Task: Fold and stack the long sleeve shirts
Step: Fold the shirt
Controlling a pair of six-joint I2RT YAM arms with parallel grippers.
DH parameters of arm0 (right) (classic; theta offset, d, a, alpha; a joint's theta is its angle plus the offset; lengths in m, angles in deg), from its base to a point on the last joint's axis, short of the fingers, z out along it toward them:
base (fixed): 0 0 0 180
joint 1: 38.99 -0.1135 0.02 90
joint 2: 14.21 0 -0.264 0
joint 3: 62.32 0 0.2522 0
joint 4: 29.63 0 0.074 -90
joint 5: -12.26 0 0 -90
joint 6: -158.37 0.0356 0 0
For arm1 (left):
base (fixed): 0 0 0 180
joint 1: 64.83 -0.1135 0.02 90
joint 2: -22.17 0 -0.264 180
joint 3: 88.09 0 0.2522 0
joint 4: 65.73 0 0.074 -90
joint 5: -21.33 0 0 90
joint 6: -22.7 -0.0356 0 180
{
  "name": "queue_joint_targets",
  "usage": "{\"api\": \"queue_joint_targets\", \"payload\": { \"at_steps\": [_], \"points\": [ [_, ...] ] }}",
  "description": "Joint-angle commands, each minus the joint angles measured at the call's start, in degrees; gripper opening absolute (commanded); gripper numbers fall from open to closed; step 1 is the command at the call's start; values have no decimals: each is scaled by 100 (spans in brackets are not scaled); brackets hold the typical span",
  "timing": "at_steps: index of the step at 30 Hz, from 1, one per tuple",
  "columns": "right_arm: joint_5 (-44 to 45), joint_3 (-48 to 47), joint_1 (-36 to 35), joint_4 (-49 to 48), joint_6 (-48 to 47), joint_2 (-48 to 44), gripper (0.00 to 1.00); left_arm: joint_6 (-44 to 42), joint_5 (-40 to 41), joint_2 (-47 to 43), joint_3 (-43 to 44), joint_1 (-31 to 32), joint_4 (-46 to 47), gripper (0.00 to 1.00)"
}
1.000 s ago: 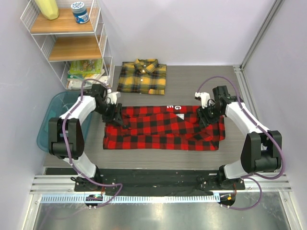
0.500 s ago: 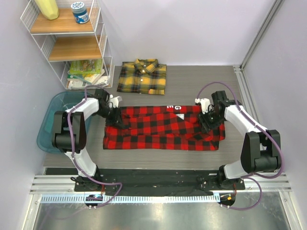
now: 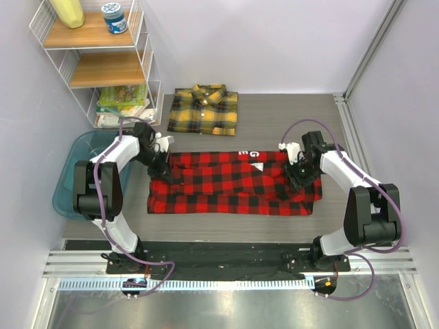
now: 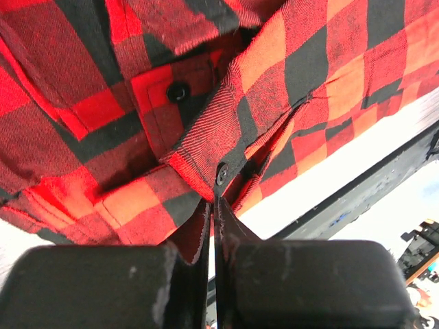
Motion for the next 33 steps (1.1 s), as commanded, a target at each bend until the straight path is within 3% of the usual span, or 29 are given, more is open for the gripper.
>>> {"api": "queue_joint_targets", "payload": {
  "at_steps": [1,10,15,18,21,24,31,33],
  "points": [
    [-216,-267,18,190,-79,-130,48,-265,112,-199,171,-45,-244,0],
    [-1138,-759,18,480,105,-350,45,-466,384,-49,662,-45,-59,0],
    [-1394,-751,-210,155,430,-201,36,-607,525,126,848,-45,-76,0],
    [-1491,-672,-420,-73,632,-60,32,-642,639,223,813,-45,-94,13],
    [-1404,-470,-780,-433,808,2,28,-643,797,101,664,-54,20,37],
    [-1009,-232,-1071,-776,940,142,26,-773,833,-206,532,-63,239,50],
    [257,-109,-994,-1005,853,1073,20,-1476,578,-795,461,-63,310,61],
    [546,-214,-774,-1005,678,1433,20,-1652,473,-945,435,-54,310,71]
  ]
}}
